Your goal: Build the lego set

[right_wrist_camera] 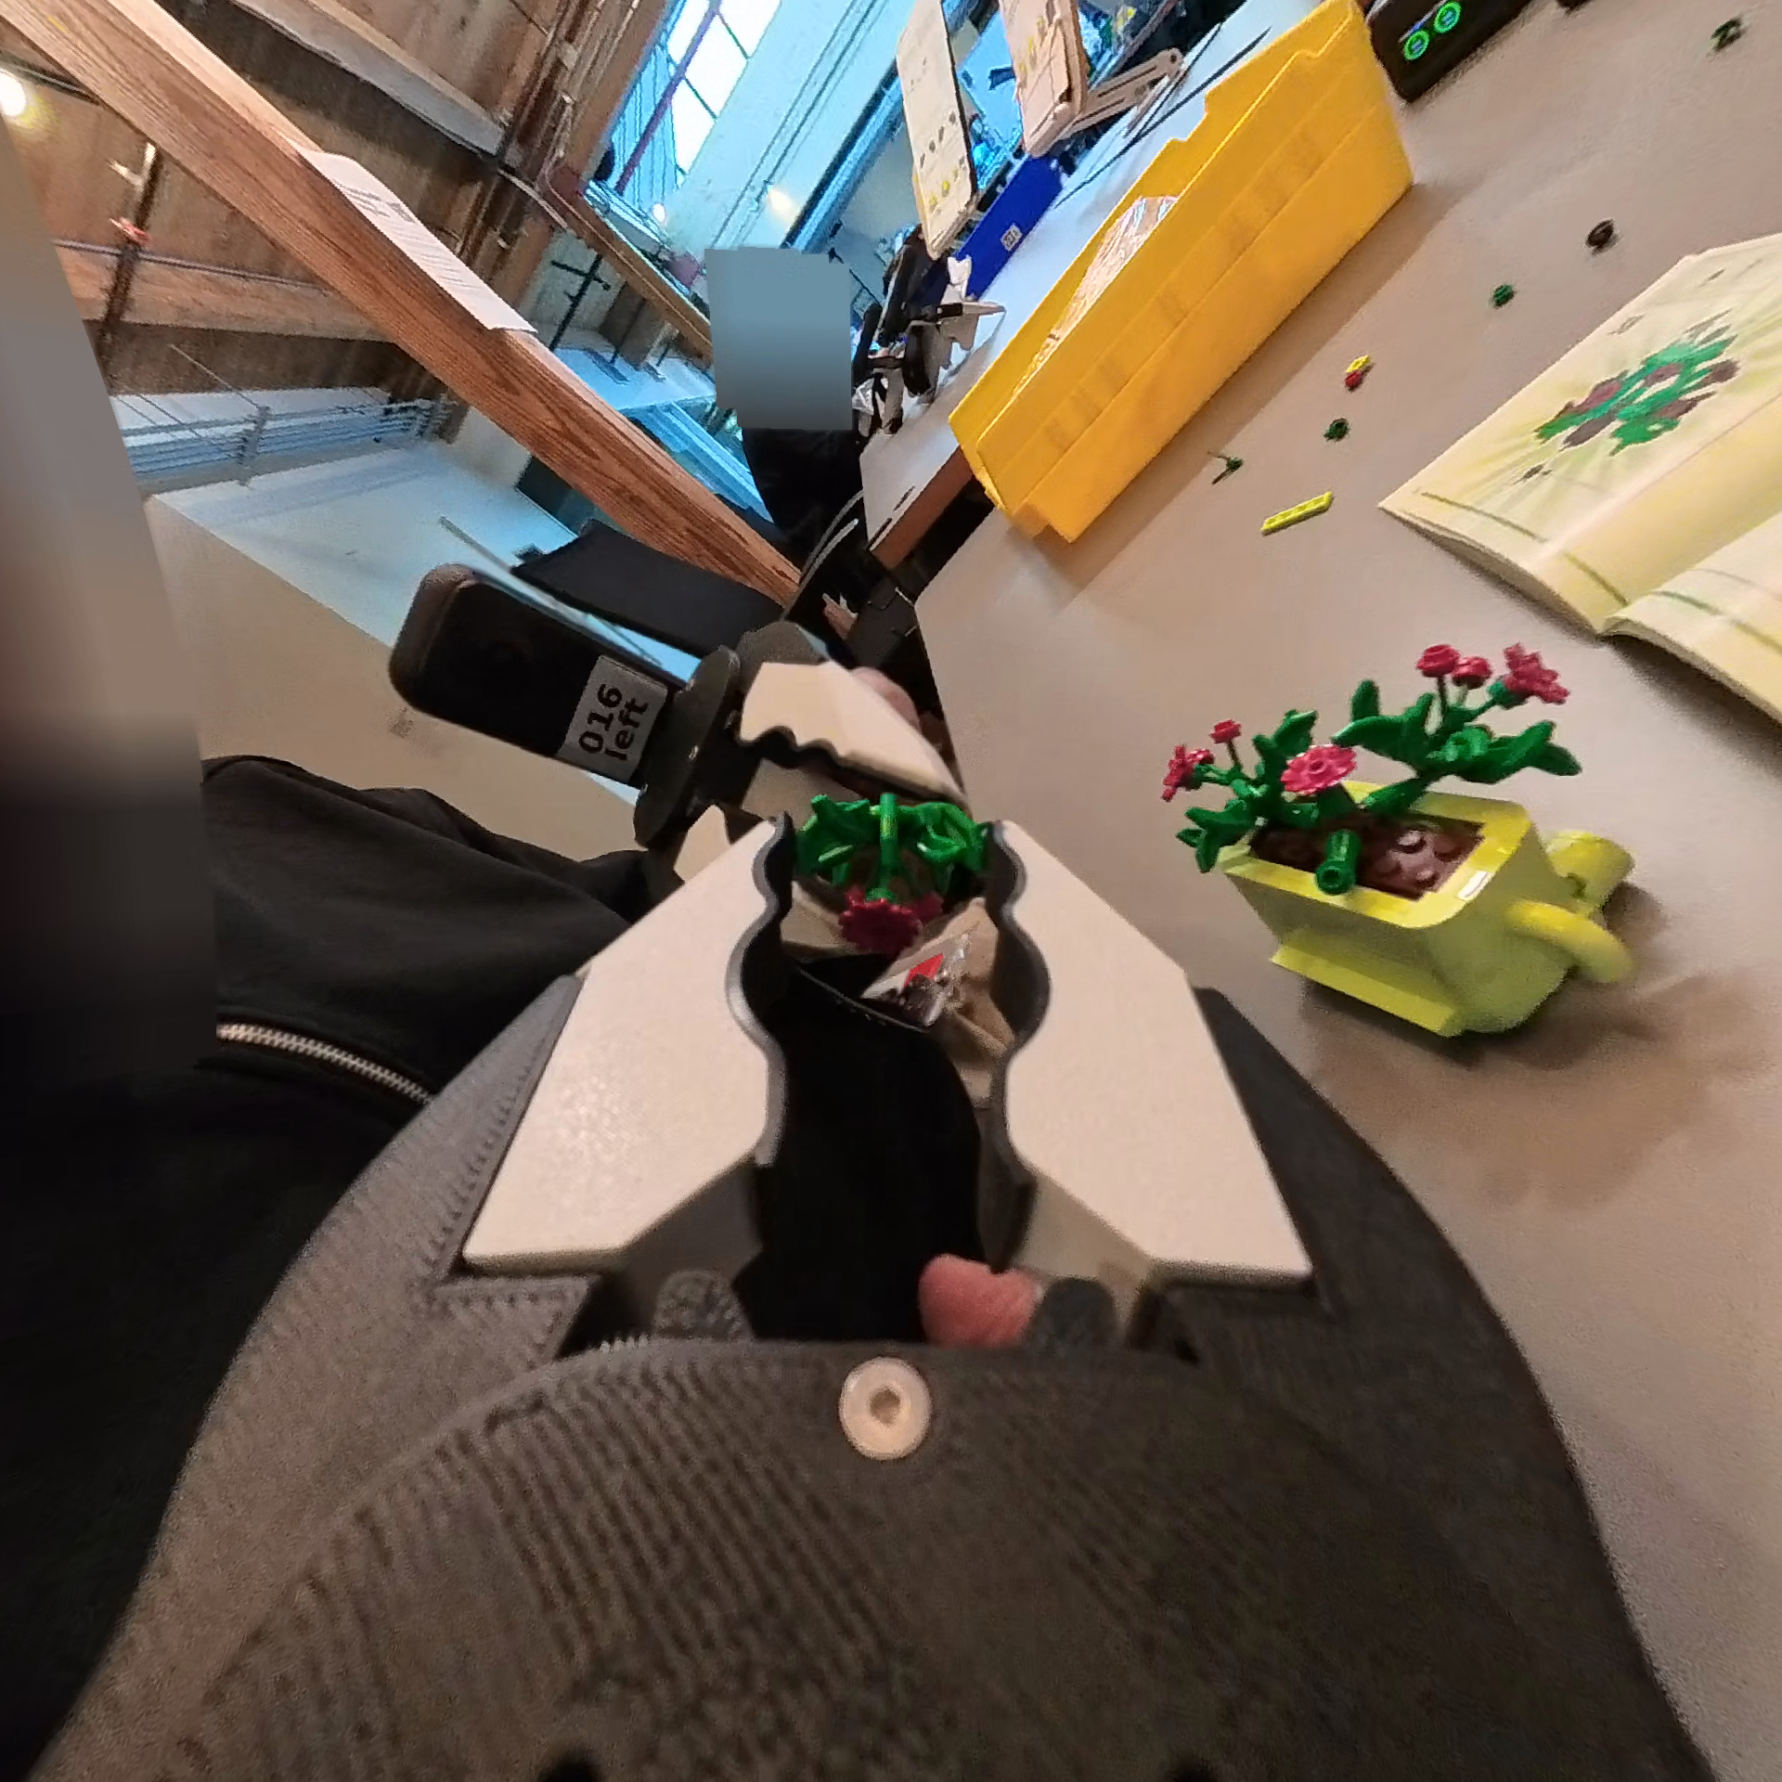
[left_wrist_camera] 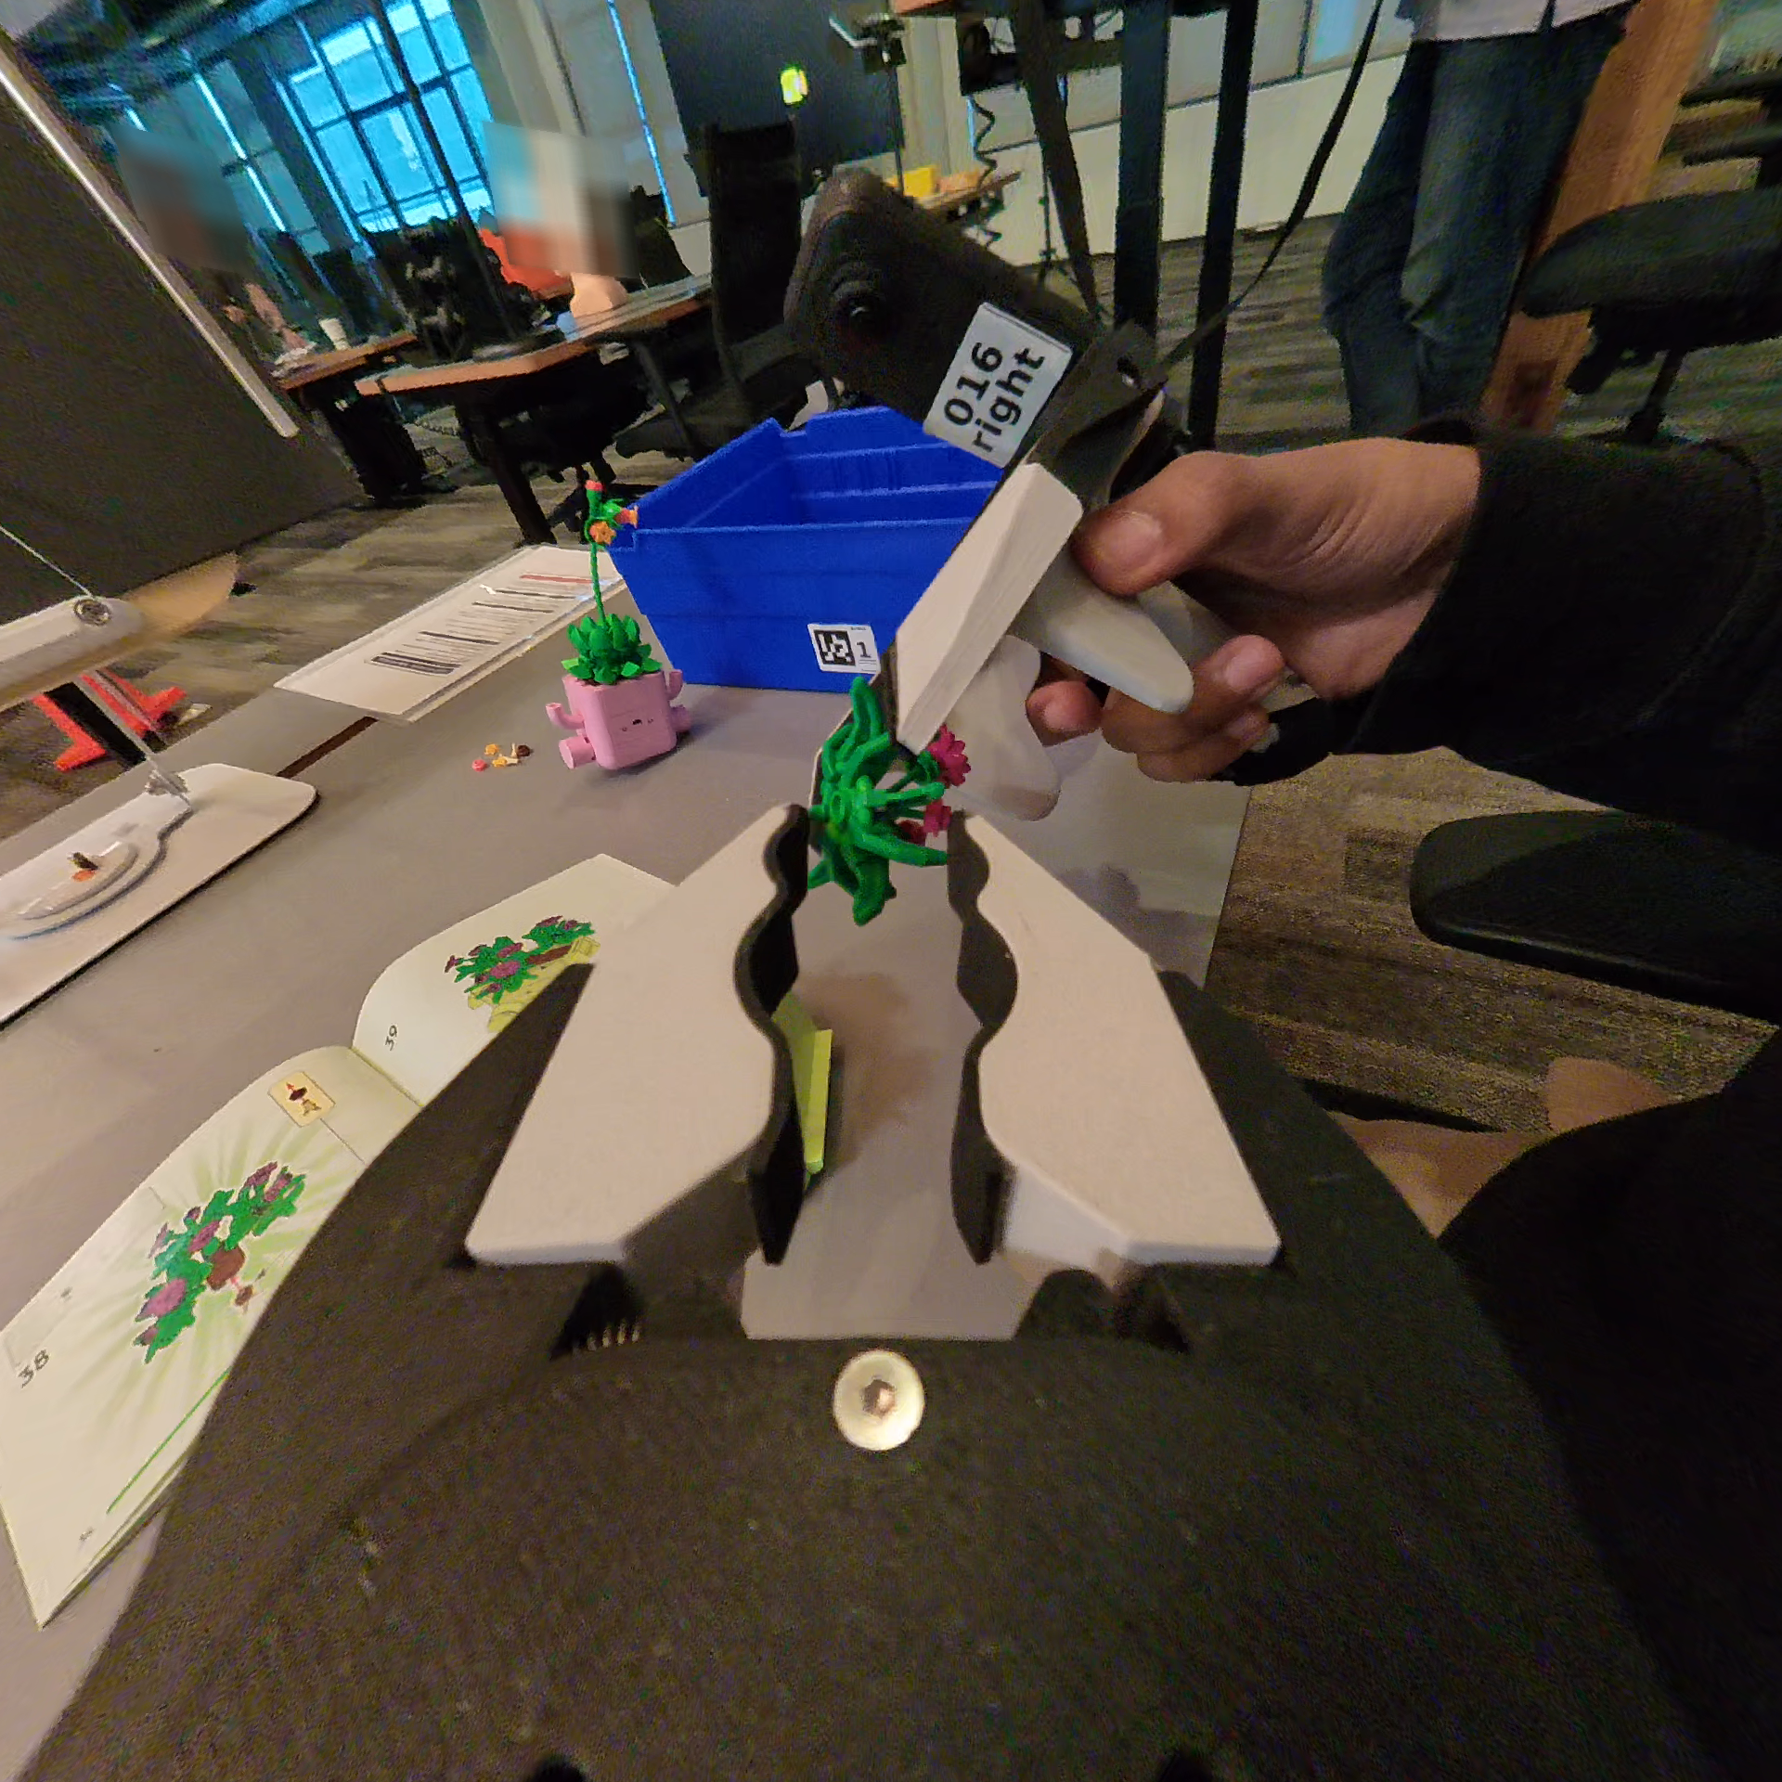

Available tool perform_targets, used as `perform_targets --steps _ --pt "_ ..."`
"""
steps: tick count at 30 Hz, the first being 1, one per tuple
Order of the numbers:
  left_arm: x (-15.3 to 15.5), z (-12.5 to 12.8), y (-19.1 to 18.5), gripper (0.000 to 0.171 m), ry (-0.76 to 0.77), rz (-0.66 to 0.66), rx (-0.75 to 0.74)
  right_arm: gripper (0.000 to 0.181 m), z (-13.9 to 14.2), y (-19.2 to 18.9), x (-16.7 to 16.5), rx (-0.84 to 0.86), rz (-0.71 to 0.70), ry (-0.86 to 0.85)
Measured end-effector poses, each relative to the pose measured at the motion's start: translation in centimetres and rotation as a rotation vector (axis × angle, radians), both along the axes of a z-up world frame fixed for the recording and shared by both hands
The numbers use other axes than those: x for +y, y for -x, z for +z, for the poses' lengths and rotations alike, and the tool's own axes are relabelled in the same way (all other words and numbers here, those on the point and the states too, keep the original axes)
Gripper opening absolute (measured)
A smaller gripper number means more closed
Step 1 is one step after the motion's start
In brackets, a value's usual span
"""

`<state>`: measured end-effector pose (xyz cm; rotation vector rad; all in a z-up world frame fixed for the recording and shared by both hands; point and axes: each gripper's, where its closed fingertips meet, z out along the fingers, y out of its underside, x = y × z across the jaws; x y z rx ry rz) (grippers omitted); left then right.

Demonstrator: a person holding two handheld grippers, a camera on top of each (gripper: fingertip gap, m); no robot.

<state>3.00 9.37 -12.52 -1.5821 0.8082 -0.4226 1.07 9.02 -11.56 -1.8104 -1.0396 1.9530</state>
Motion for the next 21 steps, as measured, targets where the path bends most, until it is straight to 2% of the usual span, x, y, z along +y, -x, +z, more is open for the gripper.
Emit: perform_targets --steps 6,10,13,15,18,21 --pt "0.0 0.3 0.6 0.025 0.020 0.017 -0.073 0.048 0.9 0.3 -0.1 0.054 0.010 0.051" --pt "0.3 1.0 1.5 0.025 0.095 0.009 -0.254 0.056 1.2 0.0 0.2 0.055 -0.011 0.027" --pt "0.7 1.6 2.6 0.025 0.188 -0.014 -0.452 0.056 1.6 -0.3 1.1 0.066 -0.084 -0.071" --pt "0.9 1.9 3.4 0.025 0.263 -0.042 -0.606 0.054 2.1 -0.6 2.2 0.073 -0.201 -0.268" --pt "1.1 2.5 4.7 0.024 0.364 -0.107 -0.841 0.051 3.0 -0.7 2.7 0.045 -0.375 -0.754" --pt "1.2 2.6 5.3 0.024 0.427 -0.155 -0.981 0.038 3.4 0.1 1.8 -0.004 -0.488 -1.176"
